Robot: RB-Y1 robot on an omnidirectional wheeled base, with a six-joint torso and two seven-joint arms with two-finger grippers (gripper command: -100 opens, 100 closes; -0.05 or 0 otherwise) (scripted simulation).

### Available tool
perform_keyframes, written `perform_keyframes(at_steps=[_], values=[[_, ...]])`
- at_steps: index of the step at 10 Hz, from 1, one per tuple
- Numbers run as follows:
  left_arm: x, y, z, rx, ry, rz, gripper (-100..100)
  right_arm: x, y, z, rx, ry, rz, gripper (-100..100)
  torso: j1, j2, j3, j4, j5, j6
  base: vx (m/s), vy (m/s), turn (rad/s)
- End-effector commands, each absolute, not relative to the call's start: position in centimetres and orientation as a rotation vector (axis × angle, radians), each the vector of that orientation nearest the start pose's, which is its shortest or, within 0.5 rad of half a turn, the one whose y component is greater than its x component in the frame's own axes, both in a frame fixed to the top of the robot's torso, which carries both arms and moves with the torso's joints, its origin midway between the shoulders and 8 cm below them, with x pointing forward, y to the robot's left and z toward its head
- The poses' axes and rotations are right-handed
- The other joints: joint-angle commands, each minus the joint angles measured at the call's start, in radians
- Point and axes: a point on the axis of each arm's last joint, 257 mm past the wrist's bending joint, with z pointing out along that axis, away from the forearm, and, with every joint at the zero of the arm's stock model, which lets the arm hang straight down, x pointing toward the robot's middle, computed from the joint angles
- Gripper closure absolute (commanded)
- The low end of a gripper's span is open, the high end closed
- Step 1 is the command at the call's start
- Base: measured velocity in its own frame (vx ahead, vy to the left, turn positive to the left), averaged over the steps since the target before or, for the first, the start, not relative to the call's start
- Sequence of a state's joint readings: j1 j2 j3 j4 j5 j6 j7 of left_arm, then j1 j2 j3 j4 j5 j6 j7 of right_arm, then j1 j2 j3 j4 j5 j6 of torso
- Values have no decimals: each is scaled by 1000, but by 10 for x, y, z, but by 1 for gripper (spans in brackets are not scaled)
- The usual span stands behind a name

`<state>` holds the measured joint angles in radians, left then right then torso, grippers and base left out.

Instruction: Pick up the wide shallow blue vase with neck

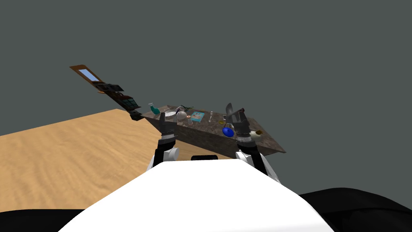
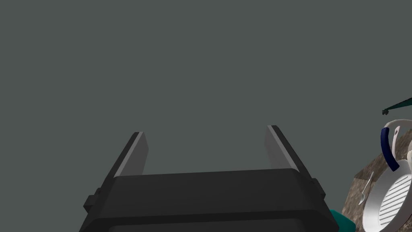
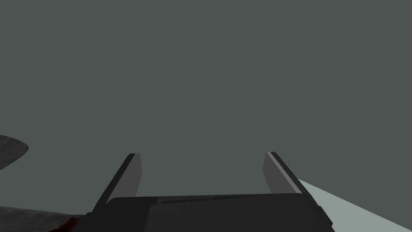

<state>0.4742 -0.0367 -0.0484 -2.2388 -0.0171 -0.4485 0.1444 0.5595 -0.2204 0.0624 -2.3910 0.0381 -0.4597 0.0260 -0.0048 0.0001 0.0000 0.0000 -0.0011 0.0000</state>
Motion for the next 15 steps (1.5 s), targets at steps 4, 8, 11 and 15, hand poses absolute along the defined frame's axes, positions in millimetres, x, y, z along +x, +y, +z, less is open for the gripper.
perform_keyframes(at_steps=[4,8,11,15], values=[[365,264,5,-793,597,-1466,0,327,-202,18,342,986,1275,-100,1,1,1,0,0,0,-13,-66,43],[365,264,5,-793,597,-1466,0,323,-180,-10,227,1143,1234,-100,-1,1,1,0,0,0,-26,-85,62],[365,264,5,-793,597,-1466,0,319,-169,-29,152,1238,1209,-100,2,1,1,0,0,0,-32,-56,43],[365,264,5,-793,597,-1466,0,312,-157,-54,50,1356,1179,-100,-2,3,2,1,-1,0,-47,-75,59]])
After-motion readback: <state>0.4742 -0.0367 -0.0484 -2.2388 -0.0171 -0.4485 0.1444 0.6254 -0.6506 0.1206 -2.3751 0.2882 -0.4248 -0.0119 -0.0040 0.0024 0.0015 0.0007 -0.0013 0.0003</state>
